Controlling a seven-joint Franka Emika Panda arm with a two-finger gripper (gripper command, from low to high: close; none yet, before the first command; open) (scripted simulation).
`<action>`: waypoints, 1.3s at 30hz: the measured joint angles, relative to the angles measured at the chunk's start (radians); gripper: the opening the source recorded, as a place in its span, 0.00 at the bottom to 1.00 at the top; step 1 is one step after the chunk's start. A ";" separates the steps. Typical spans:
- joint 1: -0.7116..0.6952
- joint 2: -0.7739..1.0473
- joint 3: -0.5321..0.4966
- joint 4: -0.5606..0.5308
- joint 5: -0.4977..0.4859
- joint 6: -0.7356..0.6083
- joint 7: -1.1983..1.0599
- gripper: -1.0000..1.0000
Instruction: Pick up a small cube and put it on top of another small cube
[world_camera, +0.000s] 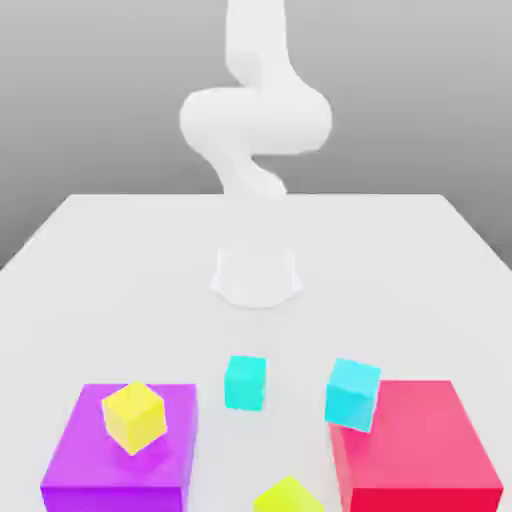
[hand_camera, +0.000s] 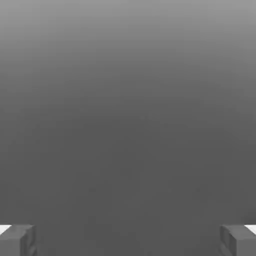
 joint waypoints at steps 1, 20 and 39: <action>-0.014 0.039 0.014 -0.001 -0.003 0.012 0.034 0.50; -0.135 0.731 0.168 -0.011 -0.139 0.218 0.700 0.50; -0.053 1.207 0.097 0.015 -0.169 0.451 0.988 0.00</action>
